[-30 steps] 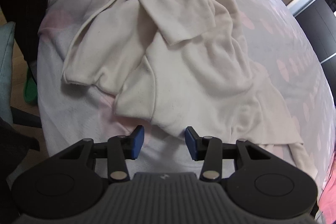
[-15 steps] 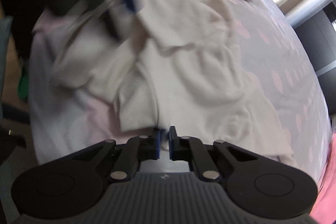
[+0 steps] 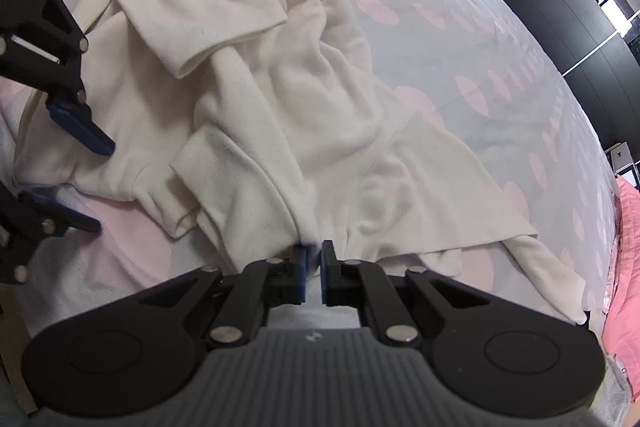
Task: Fold clothes
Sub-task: 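Lift the cream garment high with both grippers and shake it out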
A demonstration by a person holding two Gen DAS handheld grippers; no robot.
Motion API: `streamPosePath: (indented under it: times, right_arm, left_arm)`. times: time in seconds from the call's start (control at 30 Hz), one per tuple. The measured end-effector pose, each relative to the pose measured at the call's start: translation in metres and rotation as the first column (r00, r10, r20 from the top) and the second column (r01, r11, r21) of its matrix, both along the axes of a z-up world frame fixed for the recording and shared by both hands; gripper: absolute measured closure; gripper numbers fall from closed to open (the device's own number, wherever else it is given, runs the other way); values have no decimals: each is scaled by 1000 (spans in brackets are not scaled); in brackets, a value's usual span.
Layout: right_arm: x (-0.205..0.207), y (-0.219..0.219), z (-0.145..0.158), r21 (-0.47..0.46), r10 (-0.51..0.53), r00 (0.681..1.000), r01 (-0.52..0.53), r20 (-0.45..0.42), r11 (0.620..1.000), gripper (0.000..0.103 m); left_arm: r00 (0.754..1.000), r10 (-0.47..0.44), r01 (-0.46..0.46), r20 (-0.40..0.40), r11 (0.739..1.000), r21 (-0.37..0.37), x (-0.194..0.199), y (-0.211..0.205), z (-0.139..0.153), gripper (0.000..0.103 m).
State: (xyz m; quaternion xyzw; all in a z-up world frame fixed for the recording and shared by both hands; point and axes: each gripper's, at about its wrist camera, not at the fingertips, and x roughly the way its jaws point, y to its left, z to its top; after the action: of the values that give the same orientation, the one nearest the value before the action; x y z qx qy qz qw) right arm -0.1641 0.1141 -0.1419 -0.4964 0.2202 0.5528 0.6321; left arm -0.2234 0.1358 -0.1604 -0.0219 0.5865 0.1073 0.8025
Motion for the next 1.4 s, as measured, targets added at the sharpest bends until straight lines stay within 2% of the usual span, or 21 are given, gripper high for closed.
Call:
streamPosePath:
  times: [0.07, 0.17, 0.2, 0.23, 0.3, 0.4, 0.47, 0.67, 0.77, 0.87, 0.97, 1.1, 1.27, 1.33, 1.4]
  right_arm:
    - [1, -1, -2, -1, -4, 1000, 4, -6, 1000, 96]
    - [0, -3, -3, 4, -22, 1000, 22, -18, 1000, 96]
    - [0, -4, -3, 9, -35, 999, 35, -25, 999, 96]
    - [-1, -5, -3, 17, -52, 998, 52, -35, 998, 96]
    - [-3, -7, -3, 38, -91, 995, 93, -44, 995, 96]
    - [-8, -12, -3, 73, -154, 987, 157, -40, 985, 96]
    - [-10, -17, 1, 99, -198, 979, 201, -37, 975, 96]
    - [-4, -33, 29, 208, -335, 938, 346, -86, 915, 97]
    - [-5, -40, 48, 272, -364, 926, 378, -101, 885, 97]
    - [-8, -49, 74, 340, -361, 929, 366, -80, 867, 97]
    - [-6, -58, 107, 419, -365, 930, 351, -48, 837, 97]
    - [9, -72, 170, 547, -394, 919, 342, -24, 764, 98]
    - [20, -97, 251, 695, -443, 896, 302, 28, 653, 98]
    - [22, -110, 283, 743, -458, 889, 288, 27, 604, 98]
    - [18, -123, 311, 777, -458, 888, 261, 40, 573, 98]
  left_arm:
    - [999, 36, -36, 5, 999, -15, 2, 4, -4, 67]
    - [996, 83, -83, 24, 996, -11, 3, 11, -4, 86]
    - [994, 108, -108, 31, 994, -18, 2, 16, -3, 97]
    - [990, 139, -138, 37, 990, -33, 1, 23, -1, 99]
    - [974, 218, -214, 55, 975, -64, -6, 39, 4, 100]
    - [947, 308, -306, 92, 952, -29, -19, 58, 18, 101]
    - [924, 359, -356, 129, 933, -48, -30, 72, 31, 101]
    - [873, 403, -396, 274, 914, -84, -52, 97, 89, 101]
    - [844, 395, -386, 363, 917, -99, -56, 101, 120, 101]
    - [826, 333, -342, 454, 937, -65, -55, 97, 157, 101]
    - [805, 231, -267, 546, 964, -13, -48, 89, 198, 101]
    - [759, 92, -157, 644, 987, 44, -36, 68, 253, 101]
    - [669, -34, -65, 742, 992, 104, -33, 43, 312, 101]
    - [617, -56, -54, 785, 992, 113, -37, 40, 337, 101]
    - [560, -77, -49, 825, 991, 126, -44, 36, 362, 101]
